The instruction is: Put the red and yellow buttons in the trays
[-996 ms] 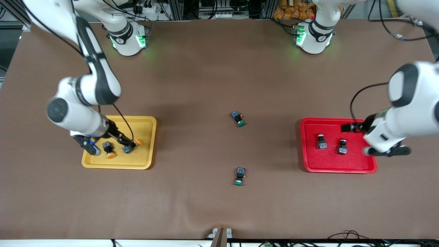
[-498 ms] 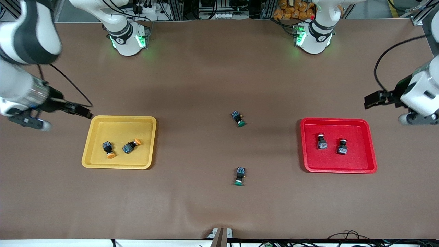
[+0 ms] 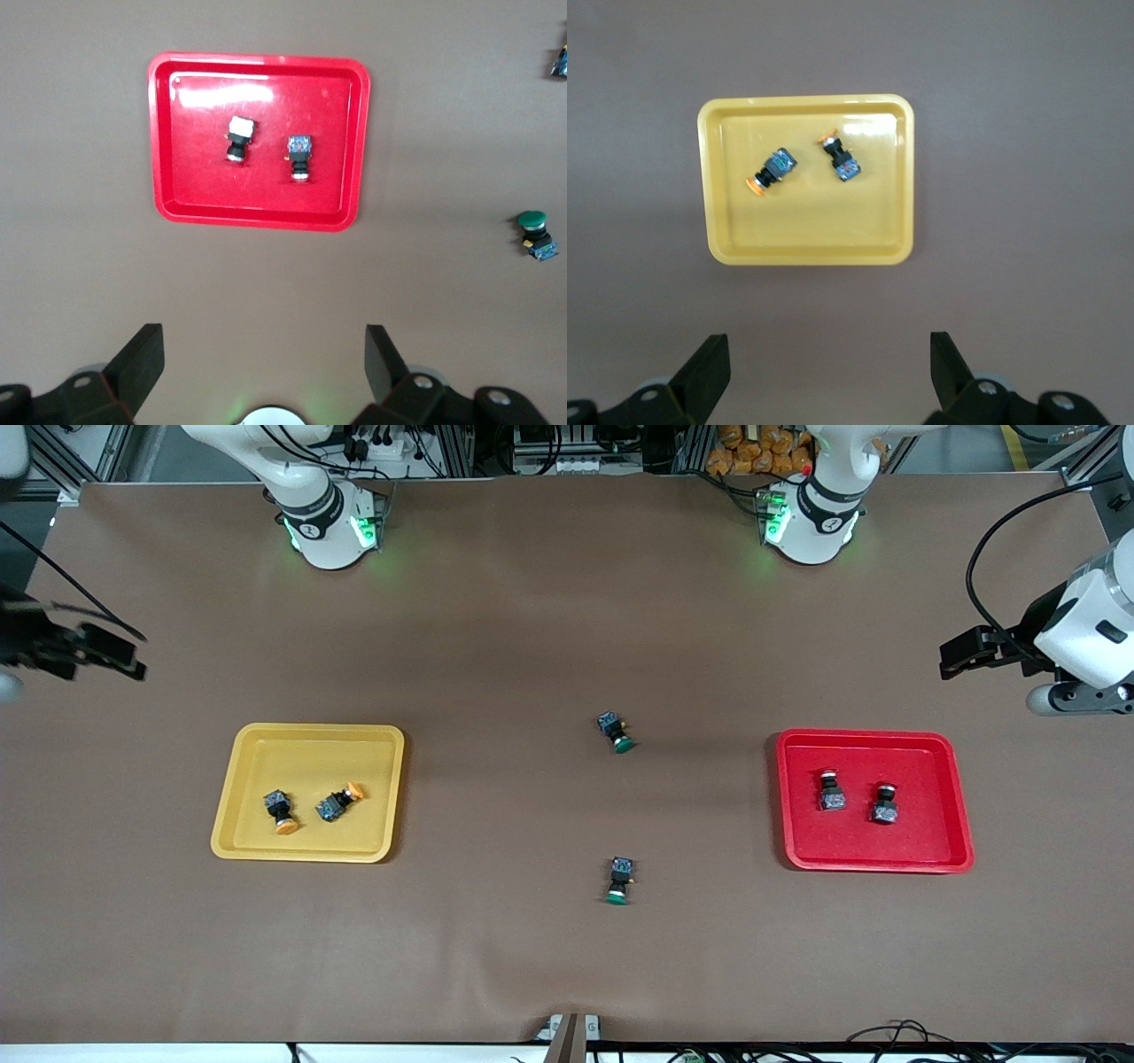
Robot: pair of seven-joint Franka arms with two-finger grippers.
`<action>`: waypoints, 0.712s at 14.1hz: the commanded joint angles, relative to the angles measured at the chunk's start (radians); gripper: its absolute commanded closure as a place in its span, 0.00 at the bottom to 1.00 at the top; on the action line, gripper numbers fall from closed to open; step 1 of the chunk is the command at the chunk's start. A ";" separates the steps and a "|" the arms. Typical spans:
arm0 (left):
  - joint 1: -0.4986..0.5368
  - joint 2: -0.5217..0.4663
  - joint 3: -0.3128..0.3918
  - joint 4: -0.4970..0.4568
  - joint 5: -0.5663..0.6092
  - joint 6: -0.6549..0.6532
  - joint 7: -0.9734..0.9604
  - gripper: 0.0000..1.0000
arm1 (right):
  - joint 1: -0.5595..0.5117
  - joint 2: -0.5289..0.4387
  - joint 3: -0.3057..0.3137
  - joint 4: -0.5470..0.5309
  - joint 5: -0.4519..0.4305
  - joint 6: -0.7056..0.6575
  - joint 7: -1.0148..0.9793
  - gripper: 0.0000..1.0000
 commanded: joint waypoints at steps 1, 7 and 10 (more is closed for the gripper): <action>0.007 -0.031 -0.015 -0.009 -0.011 -0.044 0.007 0.00 | -0.006 -0.082 0.020 -0.055 -0.030 0.008 -0.017 0.00; 0.007 -0.054 -0.019 -0.027 -0.012 -0.109 0.022 0.00 | 0.053 -0.220 0.013 -0.201 -0.034 0.048 -0.017 0.00; 0.007 -0.147 -0.013 -0.145 -0.011 -0.003 0.022 0.00 | 0.069 -0.239 -0.001 -0.209 -0.034 0.056 -0.035 0.00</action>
